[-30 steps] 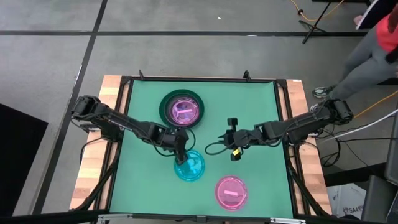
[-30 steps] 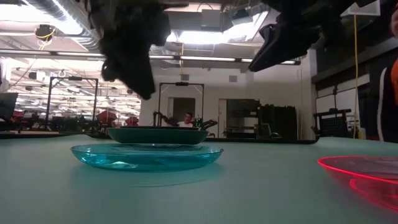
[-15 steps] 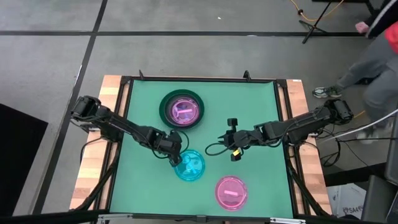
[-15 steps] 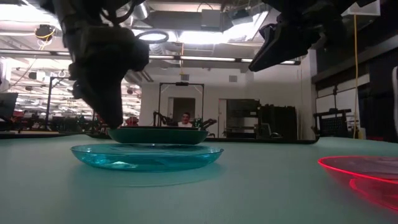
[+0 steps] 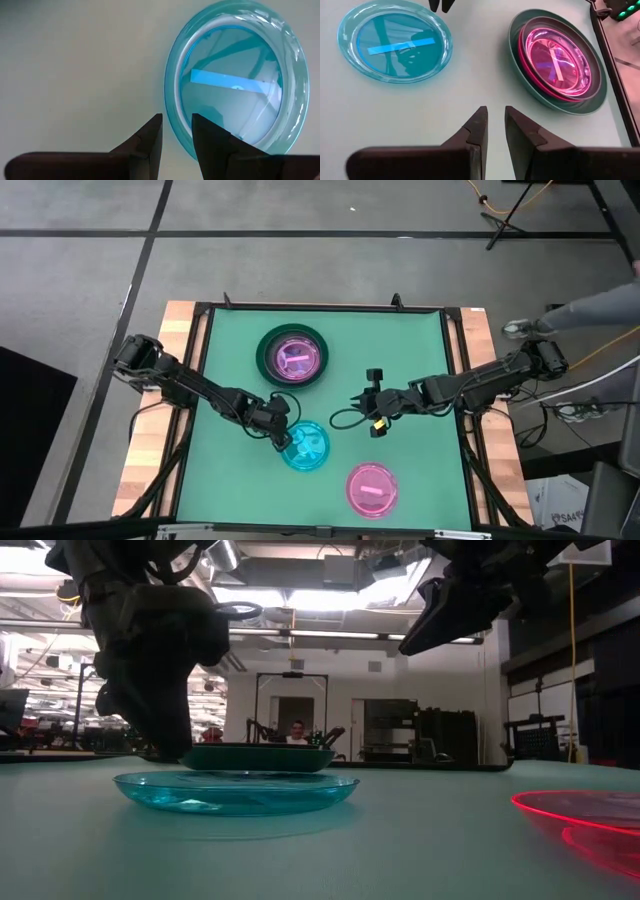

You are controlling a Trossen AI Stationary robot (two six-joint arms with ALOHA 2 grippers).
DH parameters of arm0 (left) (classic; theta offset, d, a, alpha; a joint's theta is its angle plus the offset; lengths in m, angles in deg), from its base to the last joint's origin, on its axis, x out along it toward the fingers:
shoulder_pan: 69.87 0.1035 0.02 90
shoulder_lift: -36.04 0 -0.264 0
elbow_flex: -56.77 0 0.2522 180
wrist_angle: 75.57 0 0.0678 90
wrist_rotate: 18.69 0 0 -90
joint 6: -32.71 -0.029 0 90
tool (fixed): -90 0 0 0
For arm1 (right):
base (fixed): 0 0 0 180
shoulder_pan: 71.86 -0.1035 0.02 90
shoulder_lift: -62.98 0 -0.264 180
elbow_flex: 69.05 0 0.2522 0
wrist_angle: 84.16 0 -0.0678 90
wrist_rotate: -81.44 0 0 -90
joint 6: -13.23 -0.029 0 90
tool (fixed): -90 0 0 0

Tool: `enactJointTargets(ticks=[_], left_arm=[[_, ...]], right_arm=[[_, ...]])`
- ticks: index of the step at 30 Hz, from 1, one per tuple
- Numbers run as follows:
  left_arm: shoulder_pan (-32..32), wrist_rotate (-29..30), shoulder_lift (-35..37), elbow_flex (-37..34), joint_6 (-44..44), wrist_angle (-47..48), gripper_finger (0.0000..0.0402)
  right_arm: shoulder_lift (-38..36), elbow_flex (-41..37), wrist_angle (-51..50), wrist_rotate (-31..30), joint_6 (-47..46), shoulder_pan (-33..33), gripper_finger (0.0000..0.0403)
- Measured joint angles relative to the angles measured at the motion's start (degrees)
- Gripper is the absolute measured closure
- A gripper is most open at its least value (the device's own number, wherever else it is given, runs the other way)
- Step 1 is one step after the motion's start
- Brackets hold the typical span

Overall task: Stack plastic plates
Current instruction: Stack the blue plate on top of the light pink plate

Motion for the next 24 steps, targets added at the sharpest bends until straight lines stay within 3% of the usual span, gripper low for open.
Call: enactJointTargets(ticks=[24], left_arm=[[-0.39, -0.43, -5.77, 0.04, 1.76, -3.70, 0.0304]], right_arm=[[0.00, 0.00, 0.00, -0.13, -0.02, 0.00, 0.0347]])
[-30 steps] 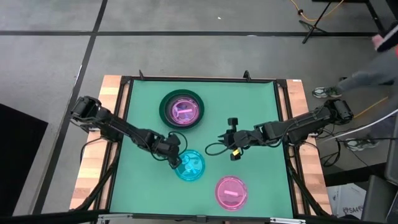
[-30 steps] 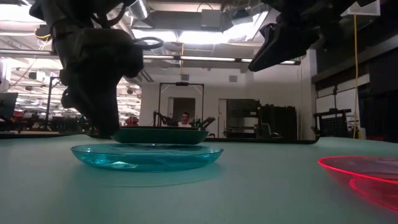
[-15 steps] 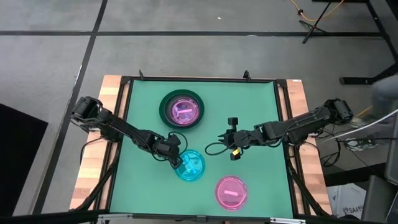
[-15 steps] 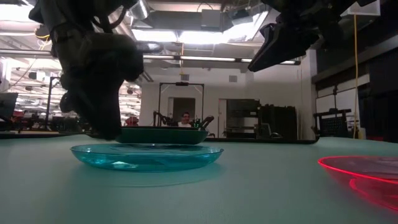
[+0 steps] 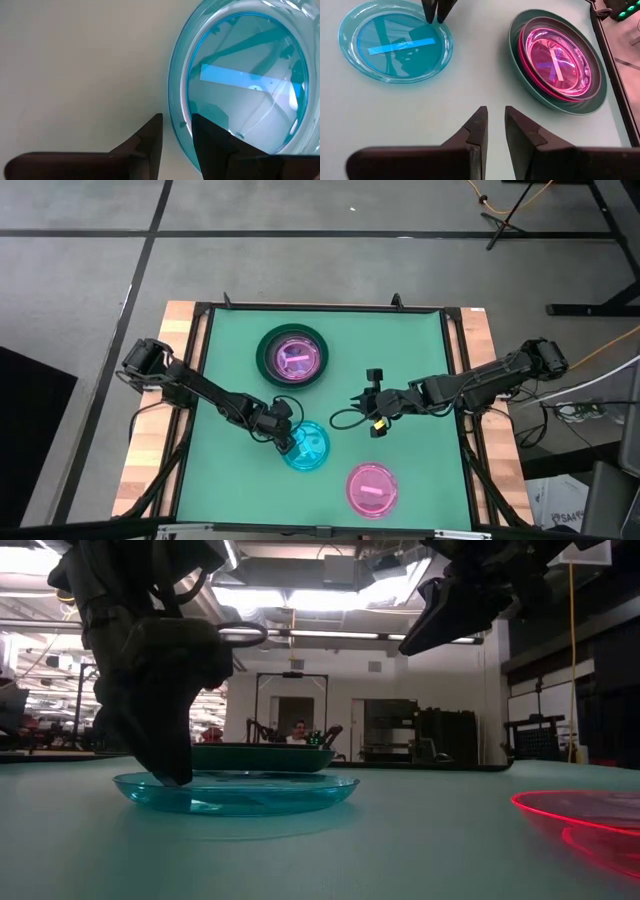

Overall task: Stack plastic plates
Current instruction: Stack the blue plate on top of the light pink plate

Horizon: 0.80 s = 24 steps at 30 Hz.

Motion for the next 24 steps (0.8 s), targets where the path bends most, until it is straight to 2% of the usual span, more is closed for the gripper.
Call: enactJointTargets(ticks=[8, 24], left_arm=[[0.01, -0.21, -0.04, 0.00, 0.03, 0.01, 0.0311], [0.07, -0.92, 0.07, 0.00, -0.20, -0.27, 0.0393]], right_arm=[[0.00, 0.00, 0.00, 0.02, 0.00, 0.00, 0.0347], [0.00, 0.00, -0.01, 0.02, 0.00, 0.00, 0.0347]])
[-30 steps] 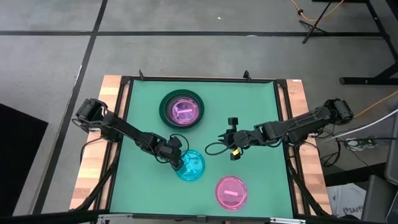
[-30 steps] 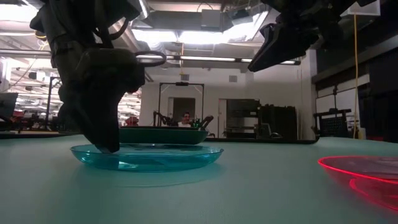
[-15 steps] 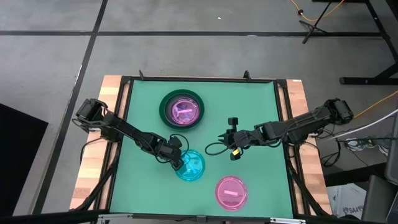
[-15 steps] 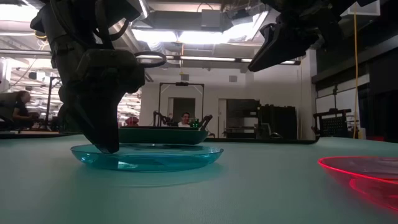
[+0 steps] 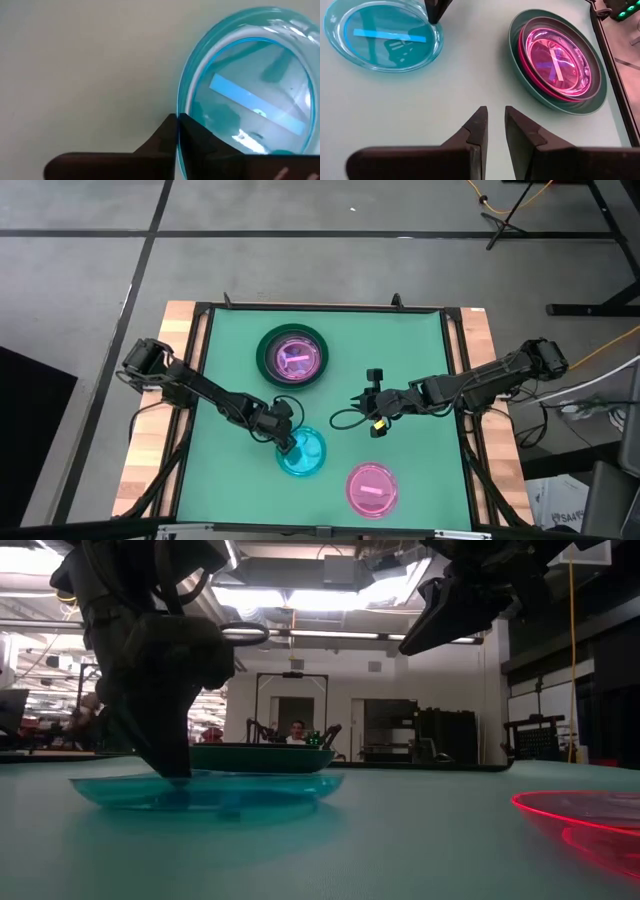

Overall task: Stack plastic plates
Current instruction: Stack the blue plate on top of the light pink plate

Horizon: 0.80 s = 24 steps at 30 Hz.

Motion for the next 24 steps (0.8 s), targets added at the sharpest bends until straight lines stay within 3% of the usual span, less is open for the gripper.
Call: enactJointTargets(ticks=[15, 24], left_arm=[[2.68, -1.71, 3.03, 0.76, -5.73, 0.79, 0.0401], [8.51, -1.38, 9.01, 0.79, -10.49, 0.60, 0.0401]], right_arm=[[0.00, 0.00, 0.04, 0.00, 0.00, 0.00, 0.0347], [0.00, 0.00, 0.03, 0.02, 0.00, -0.01, 0.0347]])
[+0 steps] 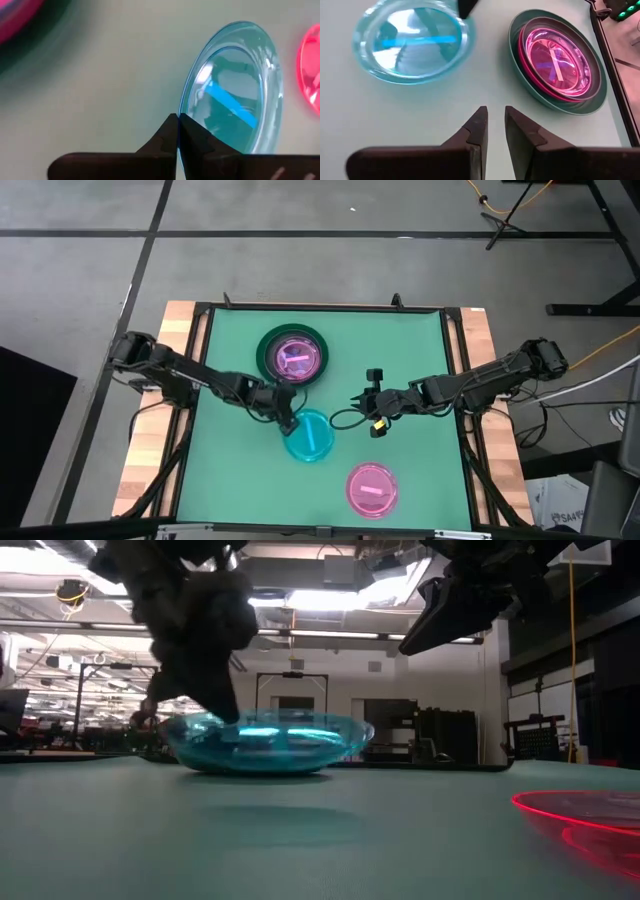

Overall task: Stack plastic plates
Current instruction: Stack the blue plate on top of the light pink plate

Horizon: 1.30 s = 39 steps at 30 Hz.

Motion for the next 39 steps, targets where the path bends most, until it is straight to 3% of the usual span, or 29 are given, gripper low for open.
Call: enactJointTargets(ticks=[7, 13, 25, 32, 39], left_arm=[[9.60, -2.17, 4.15, 0.02, -6.49, -0.12, 0.0401], [21.41, -6.08, 7.07, 0.04, -12.77, -0.06, 0.0401], [42.63, -9.31, 7.83, 0.04, -18.54, 0.22, 0.0401], [48.00, -12.27, 7.33, 0.04, -18.26, 2.05, 0.0401], [48.04, -11.81, 7.35, 0.04, -19.66, 6.75, 0.0401]], right_arm=[[0.00, 0.00, 0.02, 0.14, 0.00, 0.01, 0.0347], [0.00, 0.00, 0.04, 0.16, 0.00, 0.00, 0.0347], [0.00, 0.00, 0.02, 0.18, 0.00, 0.01, 0.0347], [0.00, 0.00, -0.02, 0.18, 0.00, 0.01, 0.0347], [0.00, 0.00, -0.07, 0.18, 0.00, 0.01, 0.0347]])
